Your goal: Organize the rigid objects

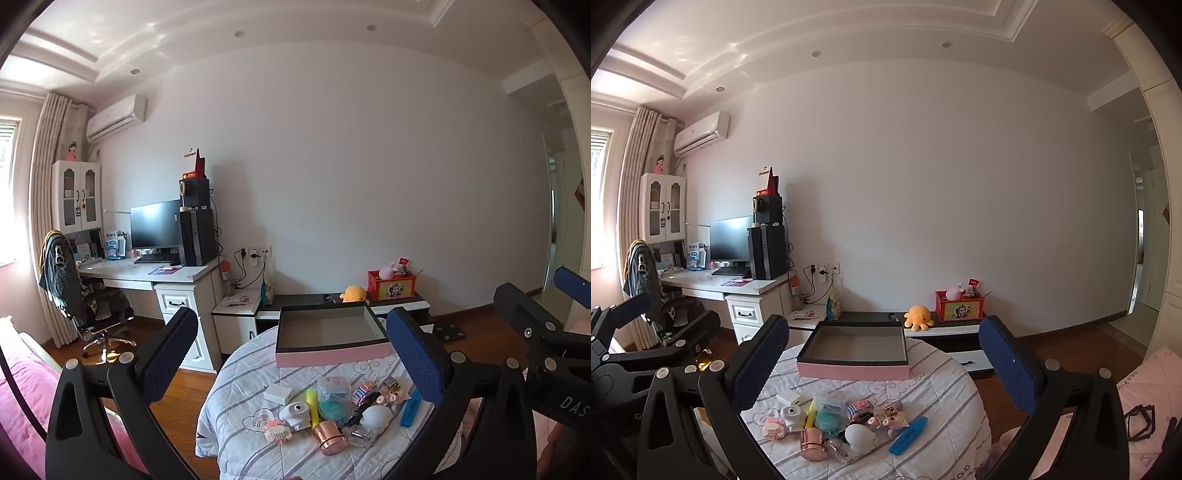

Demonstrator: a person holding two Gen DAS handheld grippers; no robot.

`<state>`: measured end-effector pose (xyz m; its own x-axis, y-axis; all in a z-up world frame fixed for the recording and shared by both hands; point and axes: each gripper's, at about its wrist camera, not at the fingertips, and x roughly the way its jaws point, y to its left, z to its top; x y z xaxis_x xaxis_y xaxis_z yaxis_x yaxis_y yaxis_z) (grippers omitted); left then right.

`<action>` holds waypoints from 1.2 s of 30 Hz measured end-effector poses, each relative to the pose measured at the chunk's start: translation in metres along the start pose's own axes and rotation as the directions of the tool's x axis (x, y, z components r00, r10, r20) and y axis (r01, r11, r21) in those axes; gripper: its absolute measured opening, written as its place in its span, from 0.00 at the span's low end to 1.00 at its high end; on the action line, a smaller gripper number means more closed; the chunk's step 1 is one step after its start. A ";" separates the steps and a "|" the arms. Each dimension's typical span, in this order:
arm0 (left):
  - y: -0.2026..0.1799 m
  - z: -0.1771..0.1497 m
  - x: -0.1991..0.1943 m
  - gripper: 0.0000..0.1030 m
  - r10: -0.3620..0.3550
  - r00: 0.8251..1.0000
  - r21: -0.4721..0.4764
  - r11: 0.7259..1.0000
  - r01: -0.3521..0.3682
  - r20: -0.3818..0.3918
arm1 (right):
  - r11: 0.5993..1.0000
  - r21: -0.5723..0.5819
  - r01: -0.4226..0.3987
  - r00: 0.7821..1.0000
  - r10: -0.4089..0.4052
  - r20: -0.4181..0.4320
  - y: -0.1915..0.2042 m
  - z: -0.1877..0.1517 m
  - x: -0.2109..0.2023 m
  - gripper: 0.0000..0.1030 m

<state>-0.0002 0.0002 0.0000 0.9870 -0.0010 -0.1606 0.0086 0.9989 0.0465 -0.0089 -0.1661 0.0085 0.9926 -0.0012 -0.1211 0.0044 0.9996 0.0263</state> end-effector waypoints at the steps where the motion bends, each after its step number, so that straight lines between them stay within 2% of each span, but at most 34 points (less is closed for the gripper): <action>1: 0.000 0.000 -0.001 1.00 0.000 1.000 0.000 1.000 0.000 0.003 | 1.000 0.001 0.000 1.000 0.000 0.000 0.000 0.000 0.000 1.00; 16: 0.004 -0.003 -0.011 1.00 0.002 1.000 0.004 1.000 -0.002 0.005 | 1.000 -0.008 -0.004 1.000 0.004 -0.010 0.003 -0.007 0.001 1.00; 17: 0.002 -0.004 -0.002 1.00 0.001 1.000 0.006 1.000 -0.001 -0.004 | 1.000 -0.008 -0.004 1.000 0.004 -0.008 0.003 -0.008 0.000 1.00; 36: 0.003 -0.004 0.003 1.00 0.005 1.000 0.000 1.000 -0.005 0.005 | 1.000 -0.008 0.003 1.000 -0.003 0.009 0.004 0.001 -0.003 1.00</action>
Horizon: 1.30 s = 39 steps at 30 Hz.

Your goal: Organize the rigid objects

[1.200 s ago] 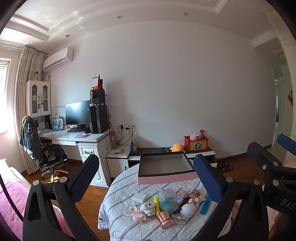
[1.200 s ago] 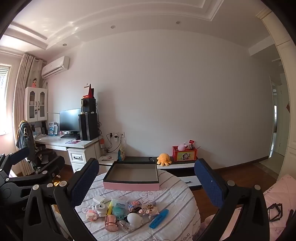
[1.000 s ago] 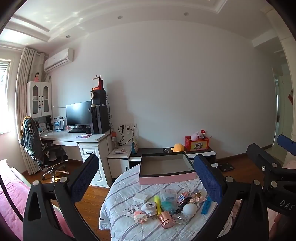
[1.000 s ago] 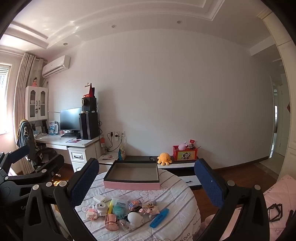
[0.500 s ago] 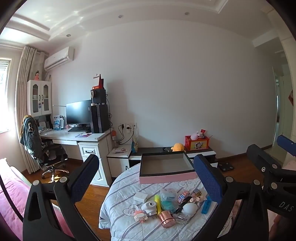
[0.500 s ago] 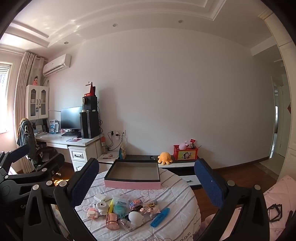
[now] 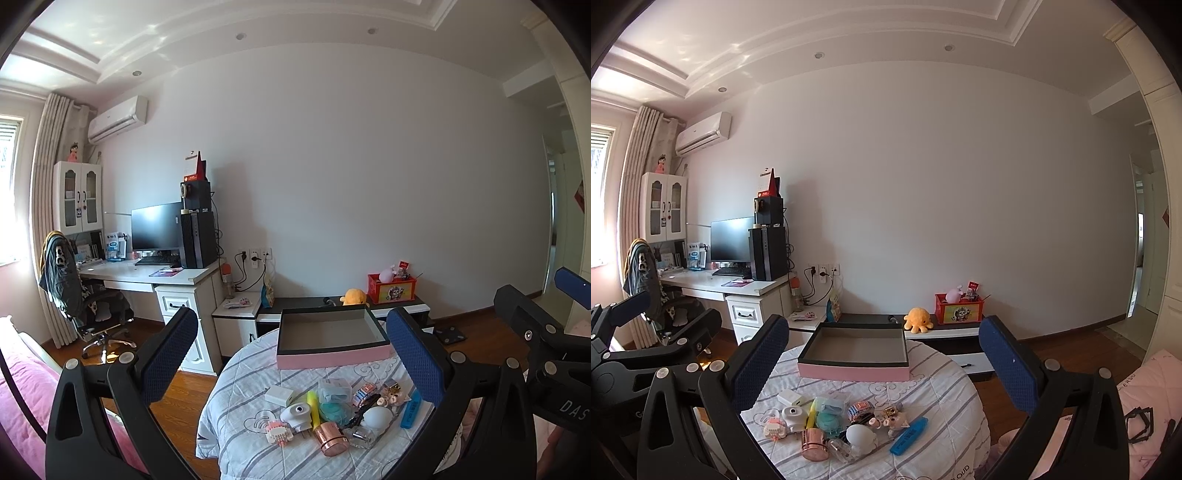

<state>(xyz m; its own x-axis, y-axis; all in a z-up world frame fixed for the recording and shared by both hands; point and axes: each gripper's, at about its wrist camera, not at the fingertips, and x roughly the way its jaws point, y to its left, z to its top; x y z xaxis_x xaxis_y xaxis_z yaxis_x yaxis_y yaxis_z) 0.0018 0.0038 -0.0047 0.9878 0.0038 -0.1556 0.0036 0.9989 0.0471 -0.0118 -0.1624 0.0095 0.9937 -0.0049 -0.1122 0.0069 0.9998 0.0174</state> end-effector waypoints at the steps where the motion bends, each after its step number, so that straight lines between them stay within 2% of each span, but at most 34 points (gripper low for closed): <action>1: 0.000 -0.001 0.001 1.00 0.000 1.000 0.001 1.000 0.000 -0.001 | 1.000 -0.001 0.000 1.000 0.000 0.000 0.000 0.000 0.000 1.00; 39: 0.002 0.004 -0.006 1.00 0.000 1.000 0.003 1.000 0.000 0.007 | 1.000 -0.004 -0.012 1.000 0.012 -0.003 -0.001 0.001 0.000 1.00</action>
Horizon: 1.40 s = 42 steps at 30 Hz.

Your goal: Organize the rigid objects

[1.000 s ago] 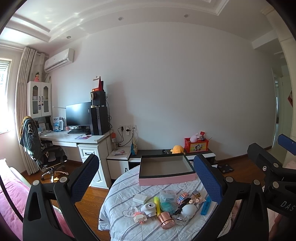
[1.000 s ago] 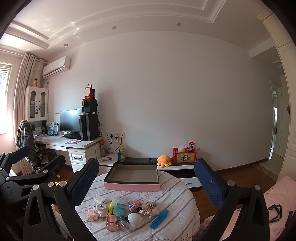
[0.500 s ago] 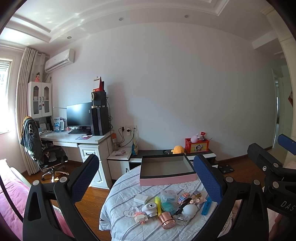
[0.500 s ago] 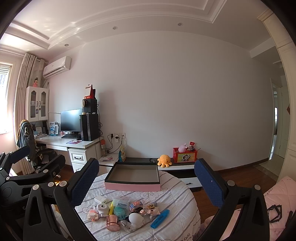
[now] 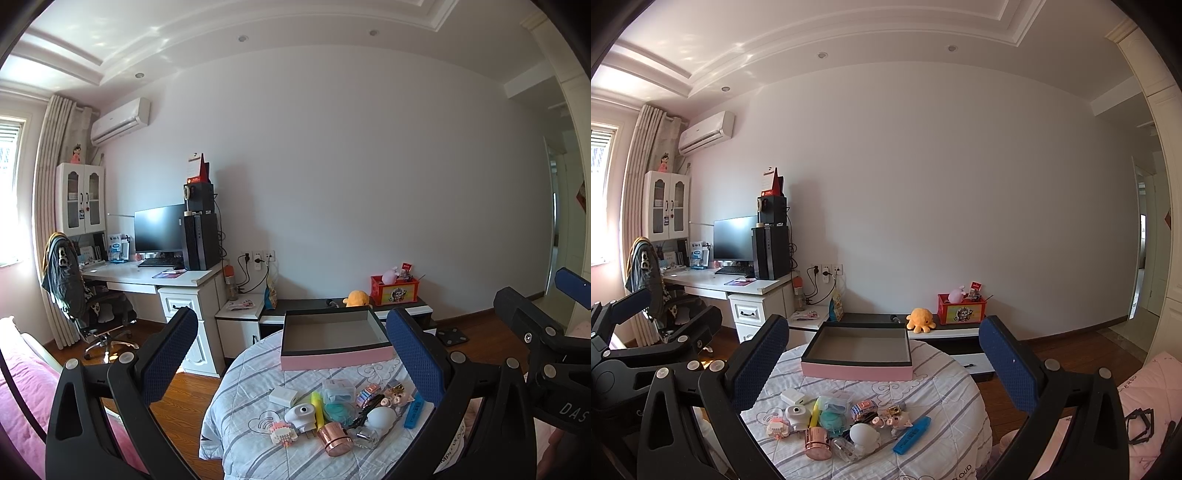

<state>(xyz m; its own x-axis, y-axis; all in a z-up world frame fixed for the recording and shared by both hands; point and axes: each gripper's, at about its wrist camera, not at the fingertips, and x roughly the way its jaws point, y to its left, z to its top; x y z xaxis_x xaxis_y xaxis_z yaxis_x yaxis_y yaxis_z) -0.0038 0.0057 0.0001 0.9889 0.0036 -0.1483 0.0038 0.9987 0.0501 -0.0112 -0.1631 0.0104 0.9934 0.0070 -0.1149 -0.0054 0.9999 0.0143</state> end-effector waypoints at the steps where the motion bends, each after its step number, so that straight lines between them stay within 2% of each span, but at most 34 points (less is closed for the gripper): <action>1: 0.001 0.000 0.000 1.00 0.000 1.000 -0.001 1.000 0.000 0.000 | 1.000 0.001 0.000 1.000 0.000 -0.001 0.000 0.000 0.000 1.00; 27: 0.002 0.002 -0.002 1.00 -0.001 1.000 0.000 1.000 0.001 0.001 | 1.000 -0.001 0.001 1.000 -0.001 -0.004 0.002 0.000 -0.001 1.00; 35: 0.004 0.001 0.005 1.00 -0.008 1.000 0.008 1.000 0.008 -0.010 | 1.000 0.006 -0.006 1.000 0.006 -0.031 -0.001 -0.008 0.012 1.00; 39: 0.003 -0.017 0.026 1.00 -0.026 0.999 0.020 0.999 0.026 -0.039 | 1.000 -0.007 -0.019 0.997 0.018 -0.076 -0.003 -0.025 0.031 1.00; 42: 0.002 -0.039 0.052 1.00 -0.055 0.991 0.017 0.998 0.058 -0.118 | 0.999 -0.020 -0.029 0.991 0.026 -0.135 -0.004 -0.047 0.055 1.00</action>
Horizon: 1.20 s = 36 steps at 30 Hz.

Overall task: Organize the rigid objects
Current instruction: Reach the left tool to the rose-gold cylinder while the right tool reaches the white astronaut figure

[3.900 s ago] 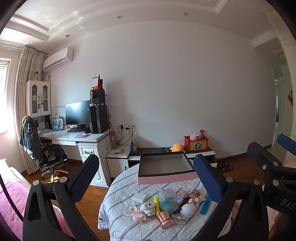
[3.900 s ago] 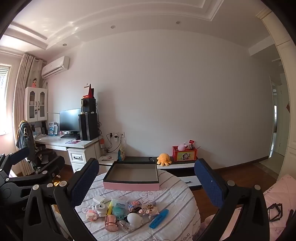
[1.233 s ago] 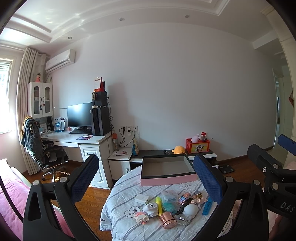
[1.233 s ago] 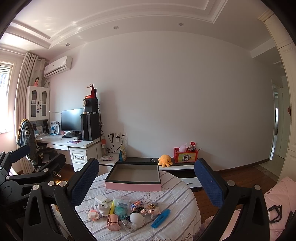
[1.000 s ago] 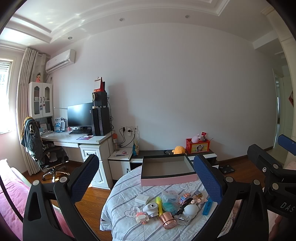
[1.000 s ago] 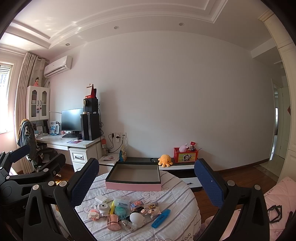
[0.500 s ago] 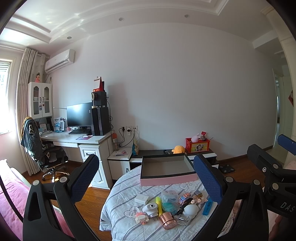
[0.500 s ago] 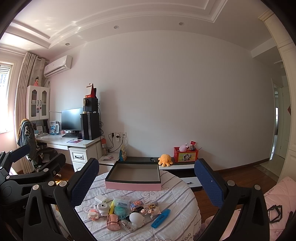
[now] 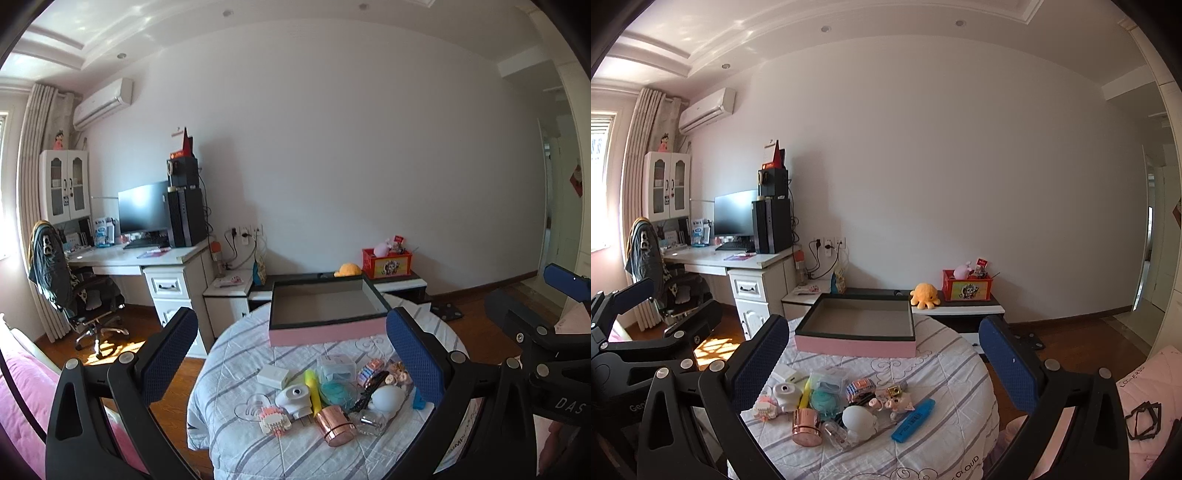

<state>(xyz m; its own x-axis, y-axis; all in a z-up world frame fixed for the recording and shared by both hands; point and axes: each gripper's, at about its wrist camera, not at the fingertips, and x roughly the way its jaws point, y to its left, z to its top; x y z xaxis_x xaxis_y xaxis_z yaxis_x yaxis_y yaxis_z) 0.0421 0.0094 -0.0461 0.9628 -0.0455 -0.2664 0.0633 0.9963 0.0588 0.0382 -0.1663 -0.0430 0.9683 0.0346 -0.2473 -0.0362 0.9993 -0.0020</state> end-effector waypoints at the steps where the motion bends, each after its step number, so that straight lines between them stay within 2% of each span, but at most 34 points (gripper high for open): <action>1: 0.001 -0.006 0.010 1.00 -0.013 1.000 0.002 1.000 0.013 -0.028 | 1.000 0.001 -0.002 1.000 0.002 -0.024 -0.001 -0.007 0.009 1.00; 6: 0.005 -0.044 0.060 1.00 -0.034 0.987 -0.021 0.999 0.031 -0.159 | 1.000 0.013 -0.014 0.990 0.016 -0.139 -0.009 -0.048 0.054 1.00; 13: 0.014 -0.110 0.103 1.00 -0.040 0.954 -0.038 0.999 0.030 -0.296 | 1.000 0.019 -0.001 0.964 0.006 -0.267 -0.028 -0.101 0.095 1.00; 16: 0.010 -0.128 0.108 1.00 -0.044 0.946 -0.050 0.998 0.029 -0.322 | 0.999 0.032 0.008 0.955 0.002 -0.297 -0.036 -0.116 0.102 1.00; 19: -0.006 -0.136 0.110 1.00 -0.052 0.944 -0.014 0.999 0.051 -0.324 | 0.999 0.045 0.020 0.945 -0.004 -0.327 -0.045 -0.126 0.109 1.00; 25: -0.029 -0.149 0.116 1.00 -0.031 0.940 0.035 0.998 0.046 -0.340 | 0.999 0.049 0.010 0.932 0.008 -0.362 -0.054 -0.139 0.113 1.00; 30: -0.039 -0.155 0.130 0.88 -0.031 0.927 0.048 0.997 0.053 -0.374 | 0.998 0.067 0.007 0.922 0.020 -0.386 -0.061 -0.149 0.122 1.00; 36: -0.050 -0.163 0.149 0.85 -0.087 0.908 0.036 0.993 0.112 -0.411 | 0.996 0.084 -0.007 0.914 0.040 -0.405 -0.066 -0.155 0.132 1.00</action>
<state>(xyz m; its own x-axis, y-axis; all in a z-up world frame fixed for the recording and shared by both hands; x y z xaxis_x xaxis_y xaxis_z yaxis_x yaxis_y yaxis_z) 0.1394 -0.0352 -0.2456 0.7603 -0.0978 -0.6422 0.1798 0.9817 0.0634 0.1298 -0.2292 -0.2260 0.7831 0.0672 -0.6183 -0.0218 0.9965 0.0807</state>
